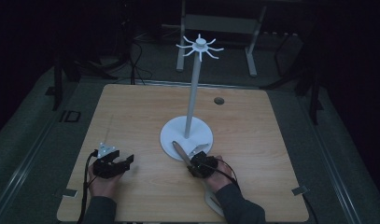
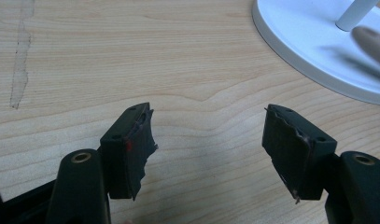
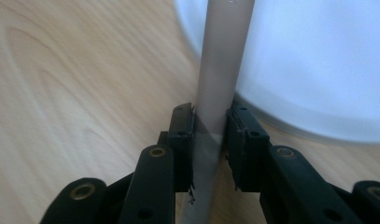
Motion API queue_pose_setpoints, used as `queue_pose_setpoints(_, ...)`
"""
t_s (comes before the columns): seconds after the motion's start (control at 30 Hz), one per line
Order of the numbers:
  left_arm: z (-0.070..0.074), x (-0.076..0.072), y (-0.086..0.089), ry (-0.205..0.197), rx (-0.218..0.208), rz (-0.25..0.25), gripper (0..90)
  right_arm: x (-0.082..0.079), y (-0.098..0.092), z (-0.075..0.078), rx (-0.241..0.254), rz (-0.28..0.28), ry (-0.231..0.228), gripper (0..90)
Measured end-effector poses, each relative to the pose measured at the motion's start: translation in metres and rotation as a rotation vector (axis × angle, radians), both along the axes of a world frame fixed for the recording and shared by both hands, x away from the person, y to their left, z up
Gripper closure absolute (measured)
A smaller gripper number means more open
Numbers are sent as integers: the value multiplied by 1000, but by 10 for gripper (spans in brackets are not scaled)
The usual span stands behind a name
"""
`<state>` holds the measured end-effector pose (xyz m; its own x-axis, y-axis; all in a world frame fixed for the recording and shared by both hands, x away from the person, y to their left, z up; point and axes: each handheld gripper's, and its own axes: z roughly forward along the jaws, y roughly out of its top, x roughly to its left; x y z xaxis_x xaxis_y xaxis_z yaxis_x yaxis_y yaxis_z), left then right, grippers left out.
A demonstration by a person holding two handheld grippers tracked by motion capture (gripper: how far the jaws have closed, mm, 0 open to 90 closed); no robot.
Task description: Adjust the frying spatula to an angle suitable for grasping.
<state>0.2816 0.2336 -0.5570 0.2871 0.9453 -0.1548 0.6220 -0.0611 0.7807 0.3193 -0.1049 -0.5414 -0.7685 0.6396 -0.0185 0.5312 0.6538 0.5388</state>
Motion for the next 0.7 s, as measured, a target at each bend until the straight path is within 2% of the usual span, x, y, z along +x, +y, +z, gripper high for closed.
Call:
queue_pose_setpoints(0.2,0,0,-1,1,1,0,336,12,-28,5,-23,-24,-6,735)
queue_pose_setpoints(0.4,-1,0,-1,2,1,0,336,22,-50,5,-46,-49,25,734)
queue_pose_setpoints(0.7,-1,0,-2,3,3,-1,336,30,-54,1,-33,-57,47,716)
